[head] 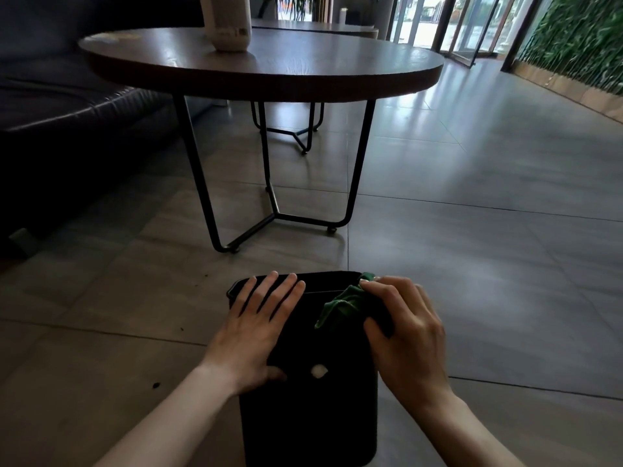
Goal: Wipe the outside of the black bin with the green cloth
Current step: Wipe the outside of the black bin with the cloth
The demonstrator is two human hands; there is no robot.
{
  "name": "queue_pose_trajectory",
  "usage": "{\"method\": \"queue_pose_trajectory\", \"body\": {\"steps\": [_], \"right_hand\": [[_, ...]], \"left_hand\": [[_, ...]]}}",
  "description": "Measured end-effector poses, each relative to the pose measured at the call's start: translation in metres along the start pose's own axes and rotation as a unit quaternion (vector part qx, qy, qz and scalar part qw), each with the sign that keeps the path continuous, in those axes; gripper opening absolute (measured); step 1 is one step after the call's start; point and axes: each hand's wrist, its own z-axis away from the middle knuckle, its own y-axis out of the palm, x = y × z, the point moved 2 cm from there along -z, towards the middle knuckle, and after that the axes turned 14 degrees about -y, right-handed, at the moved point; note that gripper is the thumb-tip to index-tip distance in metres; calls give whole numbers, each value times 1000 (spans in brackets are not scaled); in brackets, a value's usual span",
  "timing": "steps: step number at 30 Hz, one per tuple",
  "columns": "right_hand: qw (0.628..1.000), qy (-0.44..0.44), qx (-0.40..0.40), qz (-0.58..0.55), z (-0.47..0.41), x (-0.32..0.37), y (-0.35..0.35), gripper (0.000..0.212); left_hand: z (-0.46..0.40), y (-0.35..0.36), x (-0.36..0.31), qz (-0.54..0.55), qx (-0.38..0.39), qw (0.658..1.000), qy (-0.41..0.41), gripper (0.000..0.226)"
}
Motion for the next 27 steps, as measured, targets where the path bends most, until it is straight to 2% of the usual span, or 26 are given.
{"method": "queue_pose_trajectory", "body": {"steps": [5, 11, 14, 20, 24, 25, 27], "right_hand": [[999, 9, 14, -36, 4, 11, 41, 49], [974, -101, 190, 71, 32, 23, 83, 63], [956, -124, 236, 121, 36, 22, 91, 66], [948, -113, 224, 195, 14, 14, 82, 44], [982, 10, 168, 87, 20, 15, 82, 50], [985, 14, 156, 70, 28, 19, 83, 51], [983, -38, 159, 80, 54, 30, 88, 49]], "left_hand": [[-11, 1, 10, 9, 12, 999, 30, 149], [-14, 4, 13, 39, -3, 999, 35, 130], [-15, 4, 14, 49, -6, 998, 35, 128], [-17, 4, 13, 54, -7, 998, 30, 133], [-17, 3, 13, 49, 2, 998, 27, 134], [-17, 3, 13, 44, 2, 999, 26, 133], [-16, 3, 13, 38, -2, 999, 30, 133]]}}
